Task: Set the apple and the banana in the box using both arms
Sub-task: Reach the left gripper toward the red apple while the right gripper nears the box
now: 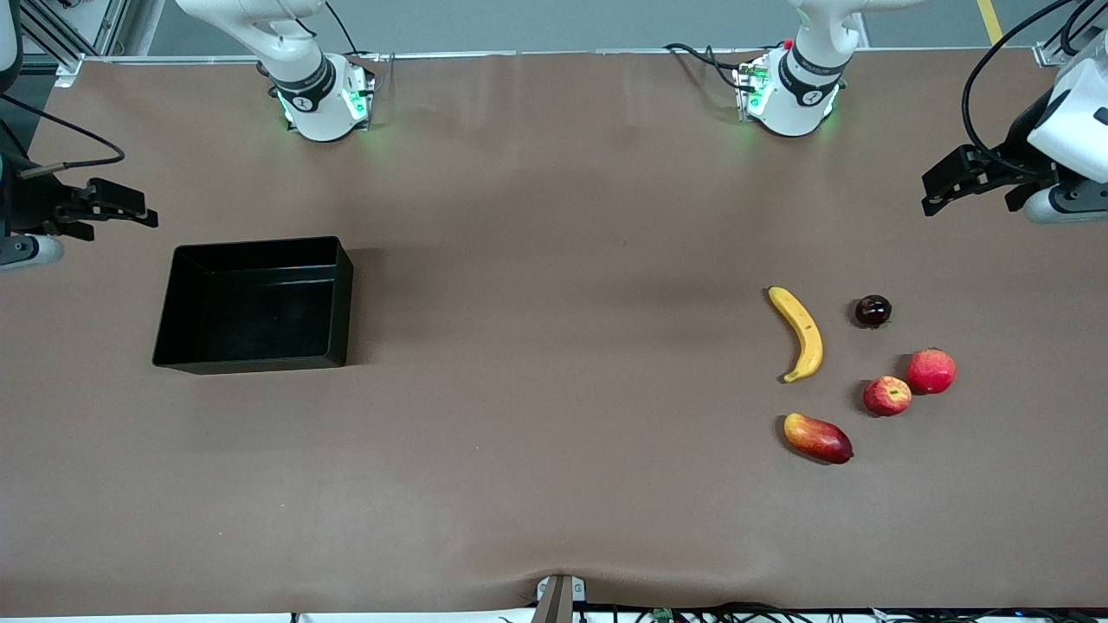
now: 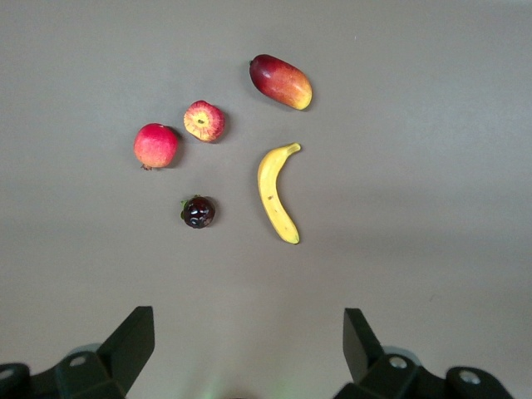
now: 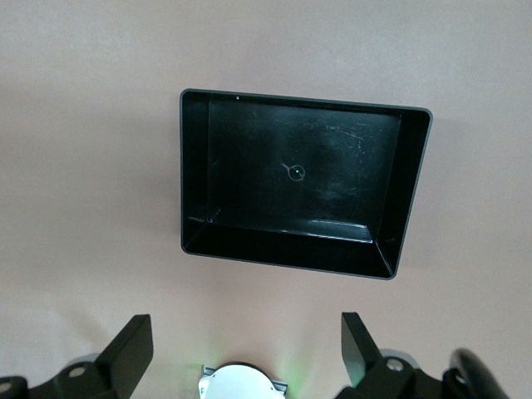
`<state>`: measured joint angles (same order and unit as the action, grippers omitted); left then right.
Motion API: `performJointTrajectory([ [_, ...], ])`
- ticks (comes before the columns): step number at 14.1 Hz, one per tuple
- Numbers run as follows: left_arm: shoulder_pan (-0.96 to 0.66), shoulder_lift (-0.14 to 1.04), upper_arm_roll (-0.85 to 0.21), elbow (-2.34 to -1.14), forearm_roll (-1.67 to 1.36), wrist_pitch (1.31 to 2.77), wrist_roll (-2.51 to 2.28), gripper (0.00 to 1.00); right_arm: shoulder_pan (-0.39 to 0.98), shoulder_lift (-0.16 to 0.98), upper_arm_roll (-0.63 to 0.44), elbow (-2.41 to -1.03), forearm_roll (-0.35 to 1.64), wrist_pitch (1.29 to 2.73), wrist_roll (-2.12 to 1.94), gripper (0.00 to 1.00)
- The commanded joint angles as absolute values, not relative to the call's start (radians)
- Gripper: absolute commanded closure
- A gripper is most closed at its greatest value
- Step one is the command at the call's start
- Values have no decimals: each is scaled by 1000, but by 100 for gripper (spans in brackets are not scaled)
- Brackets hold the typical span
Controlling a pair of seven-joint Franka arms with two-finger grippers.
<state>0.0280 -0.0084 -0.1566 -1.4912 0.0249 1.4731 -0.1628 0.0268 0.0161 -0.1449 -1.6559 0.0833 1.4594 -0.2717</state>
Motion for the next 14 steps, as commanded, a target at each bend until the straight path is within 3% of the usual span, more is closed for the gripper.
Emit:
performJointTrajectory([
  [1, 22, 6, -161, -1454, 43, 1468, -172, 0, 20, 3, -137, -1640, 80, 1436, -282, 0],
  [5, 32, 75, -153, -1453, 57, 1497, -169, 0, -1, 55, -141, -1651, 71, 1462, -284, 0],
  [8, 49, 188, -152, -1476, 139, 1649, -170, 0, -80, 124, -140, -1698, 69, 1503, -287, 0],
  [14, 135, 506, -152, -1474, 265, 2066, -199, 0, -178, 178, -141, -1920, 15, 1894, -437, 0],
])
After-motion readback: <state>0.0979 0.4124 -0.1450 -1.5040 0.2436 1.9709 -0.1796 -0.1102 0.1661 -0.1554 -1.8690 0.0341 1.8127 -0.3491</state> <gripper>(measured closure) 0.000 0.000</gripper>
